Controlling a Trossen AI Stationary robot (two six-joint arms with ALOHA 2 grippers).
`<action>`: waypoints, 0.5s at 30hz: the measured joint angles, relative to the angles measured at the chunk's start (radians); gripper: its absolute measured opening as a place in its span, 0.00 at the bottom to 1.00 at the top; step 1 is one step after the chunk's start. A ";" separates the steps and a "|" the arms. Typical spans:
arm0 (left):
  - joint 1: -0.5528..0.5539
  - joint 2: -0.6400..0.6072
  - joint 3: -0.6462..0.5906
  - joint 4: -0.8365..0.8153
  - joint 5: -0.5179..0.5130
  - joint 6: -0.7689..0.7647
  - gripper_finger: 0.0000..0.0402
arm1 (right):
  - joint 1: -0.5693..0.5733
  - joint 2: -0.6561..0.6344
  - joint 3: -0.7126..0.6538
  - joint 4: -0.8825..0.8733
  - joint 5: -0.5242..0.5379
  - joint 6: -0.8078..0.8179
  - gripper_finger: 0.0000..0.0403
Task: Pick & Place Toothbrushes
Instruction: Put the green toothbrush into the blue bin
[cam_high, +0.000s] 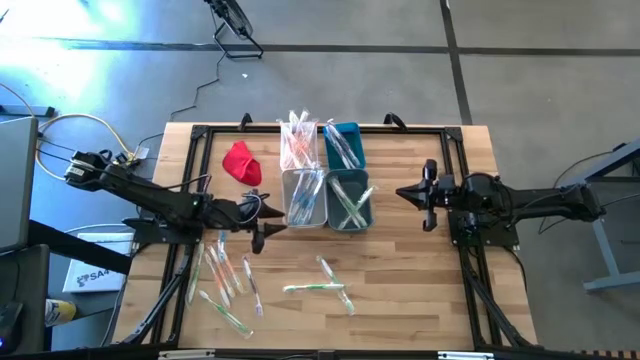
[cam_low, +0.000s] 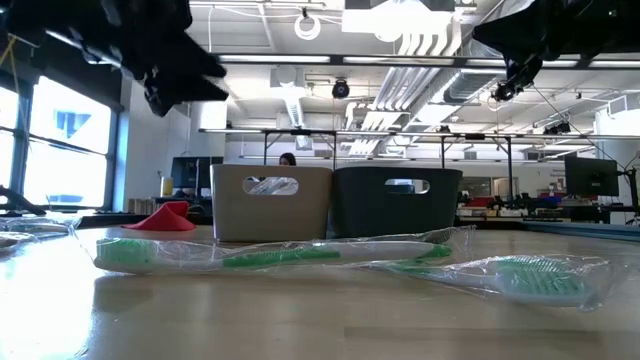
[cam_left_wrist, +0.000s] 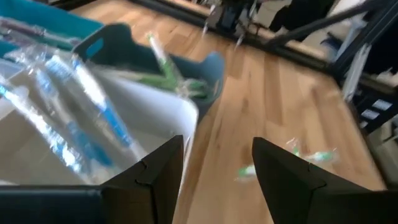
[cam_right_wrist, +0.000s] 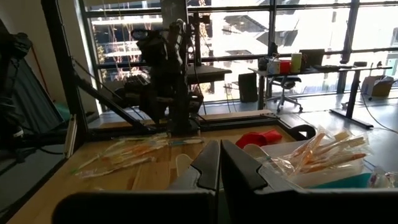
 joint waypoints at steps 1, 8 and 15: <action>0.000 0.000 0.012 0.002 0.004 -0.007 0.47 | 0.000 0.006 0.000 0.000 -0.010 0.000 0.02; -0.001 0.033 0.089 -0.013 0.060 0.040 0.44 | 0.000 0.035 0.000 0.031 -0.010 -0.002 0.02; -0.002 0.179 0.168 -0.018 0.171 0.066 0.38 | 0.000 0.067 0.000 0.000 -0.017 -0.003 0.02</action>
